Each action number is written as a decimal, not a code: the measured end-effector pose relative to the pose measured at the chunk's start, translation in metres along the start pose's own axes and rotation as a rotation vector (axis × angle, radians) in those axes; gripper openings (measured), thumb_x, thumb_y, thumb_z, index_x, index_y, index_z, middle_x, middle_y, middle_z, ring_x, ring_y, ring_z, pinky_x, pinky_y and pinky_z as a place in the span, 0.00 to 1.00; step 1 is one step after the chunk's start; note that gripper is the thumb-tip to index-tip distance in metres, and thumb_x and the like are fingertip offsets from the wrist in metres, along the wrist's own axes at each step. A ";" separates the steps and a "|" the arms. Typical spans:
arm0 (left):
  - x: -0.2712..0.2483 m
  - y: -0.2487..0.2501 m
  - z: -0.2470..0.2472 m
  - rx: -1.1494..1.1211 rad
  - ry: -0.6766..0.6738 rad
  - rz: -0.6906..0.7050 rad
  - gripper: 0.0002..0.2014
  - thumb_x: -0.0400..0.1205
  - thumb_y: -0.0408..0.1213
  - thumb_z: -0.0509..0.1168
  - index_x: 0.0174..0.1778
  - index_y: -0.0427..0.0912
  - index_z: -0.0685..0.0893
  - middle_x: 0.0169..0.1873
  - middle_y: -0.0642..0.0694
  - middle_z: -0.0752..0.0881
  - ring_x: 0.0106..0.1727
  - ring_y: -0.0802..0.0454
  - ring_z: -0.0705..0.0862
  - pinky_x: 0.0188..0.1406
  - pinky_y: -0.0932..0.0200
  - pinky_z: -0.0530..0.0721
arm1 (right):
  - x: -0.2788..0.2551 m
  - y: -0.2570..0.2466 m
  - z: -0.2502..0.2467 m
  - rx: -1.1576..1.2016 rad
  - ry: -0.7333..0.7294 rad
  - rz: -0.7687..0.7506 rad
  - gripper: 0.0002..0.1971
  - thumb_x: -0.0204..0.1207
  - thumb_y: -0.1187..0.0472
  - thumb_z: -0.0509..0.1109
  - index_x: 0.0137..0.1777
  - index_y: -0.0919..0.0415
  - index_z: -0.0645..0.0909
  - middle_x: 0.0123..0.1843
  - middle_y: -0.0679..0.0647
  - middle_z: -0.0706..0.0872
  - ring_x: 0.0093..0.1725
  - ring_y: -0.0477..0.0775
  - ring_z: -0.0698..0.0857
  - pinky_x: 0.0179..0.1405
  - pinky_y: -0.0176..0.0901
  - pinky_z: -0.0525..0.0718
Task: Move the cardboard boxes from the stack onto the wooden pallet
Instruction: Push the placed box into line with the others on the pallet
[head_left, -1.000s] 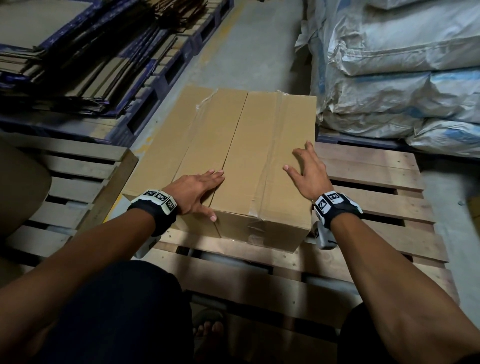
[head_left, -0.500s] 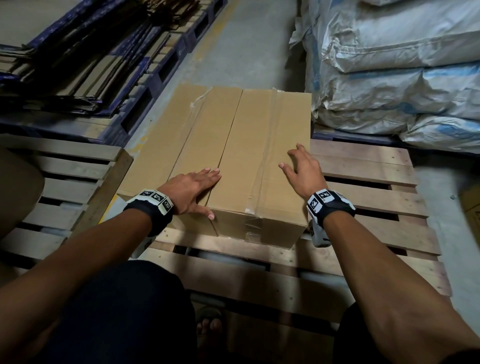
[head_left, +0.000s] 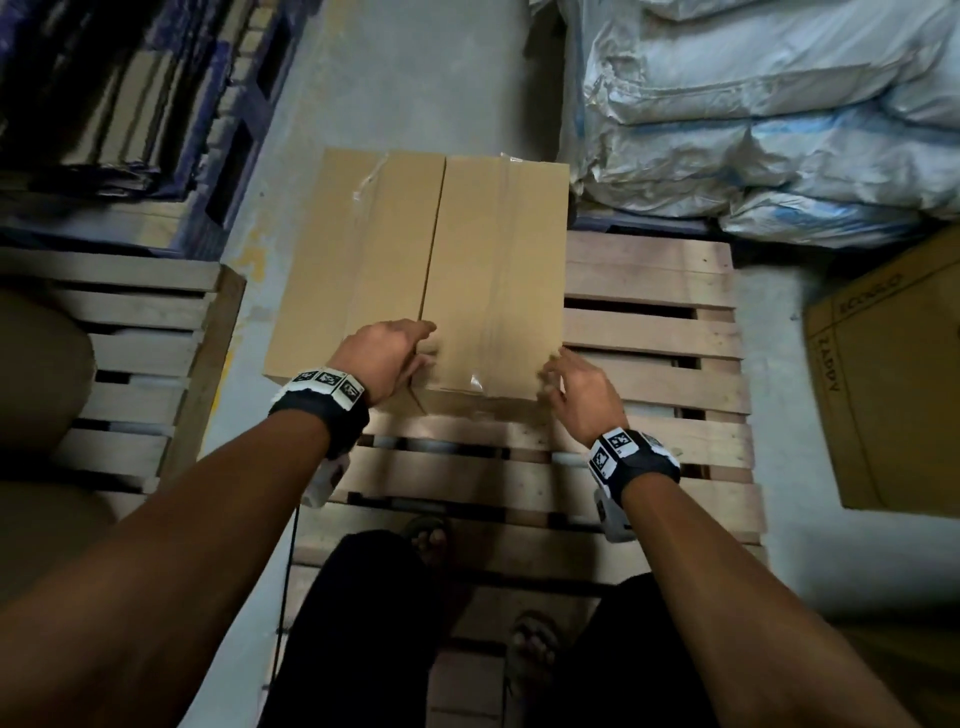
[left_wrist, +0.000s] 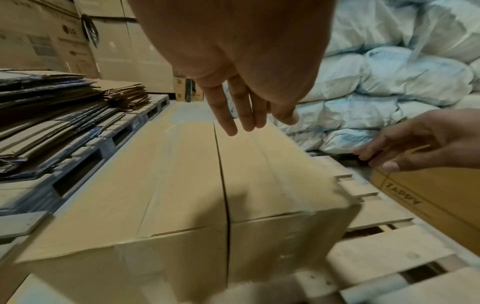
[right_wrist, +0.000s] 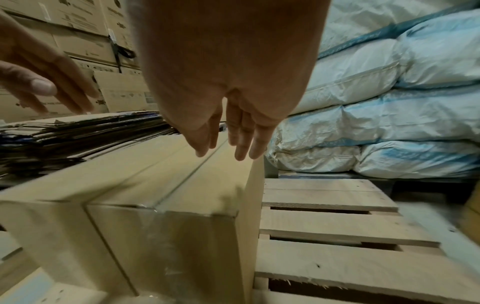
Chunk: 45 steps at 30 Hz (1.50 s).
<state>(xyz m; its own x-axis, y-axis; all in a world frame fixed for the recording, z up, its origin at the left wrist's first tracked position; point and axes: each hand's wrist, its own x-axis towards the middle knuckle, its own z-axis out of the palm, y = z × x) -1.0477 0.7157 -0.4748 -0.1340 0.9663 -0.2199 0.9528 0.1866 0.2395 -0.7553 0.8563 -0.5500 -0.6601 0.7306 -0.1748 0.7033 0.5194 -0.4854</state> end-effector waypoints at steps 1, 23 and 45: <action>-0.011 0.010 -0.017 -0.021 0.006 -0.004 0.21 0.89 0.48 0.64 0.78 0.49 0.76 0.69 0.42 0.87 0.63 0.35 0.88 0.55 0.39 0.90 | -0.016 -0.009 -0.020 0.013 -0.001 0.009 0.15 0.79 0.67 0.74 0.64 0.57 0.86 0.70 0.58 0.88 0.67 0.65 0.88 0.61 0.57 0.89; -0.319 0.252 -0.225 -0.421 -0.127 -0.015 0.18 0.85 0.44 0.70 0.70 0.45 0.86 0.58 0.44 0.92 0.58 0.41 0.90 0.60 0.48 0.87 | -0.392 -0.225 -0.279 0.217 0.039 0.242 0.17 0.82 0.59 0.74 0.71 0.52 0.84 0.66 0.53 0.88 0.53 0.59 0.90 0.62 0.48 0.87; -0.700 0.362 -0.136 -0.405 -0.370 0.785 0.19 0.84 0.35 0.71 0.72 0.42 0.85 0.57 0.45 0.91 0.56 0.49 0.90 0.64 0.58 0.84 | -0.884 -0.432 -0.094 0.211 0.490 0.857 0.15 0.82 0.54 0.74 0.67 0.51 0.87 0.64 0.52 0.90 0.59 0.56 0.89 0.59 0.46 0.84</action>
<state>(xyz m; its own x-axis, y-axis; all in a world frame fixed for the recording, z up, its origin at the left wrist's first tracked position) -0.6458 0.1313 -0.1052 0.6632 0.7378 -0.1255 0.5584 -0.3762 0.7393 -0.4505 0.0275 -0.1054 0.2609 0.9470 -0.1875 0.7975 -0.3209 -0.5109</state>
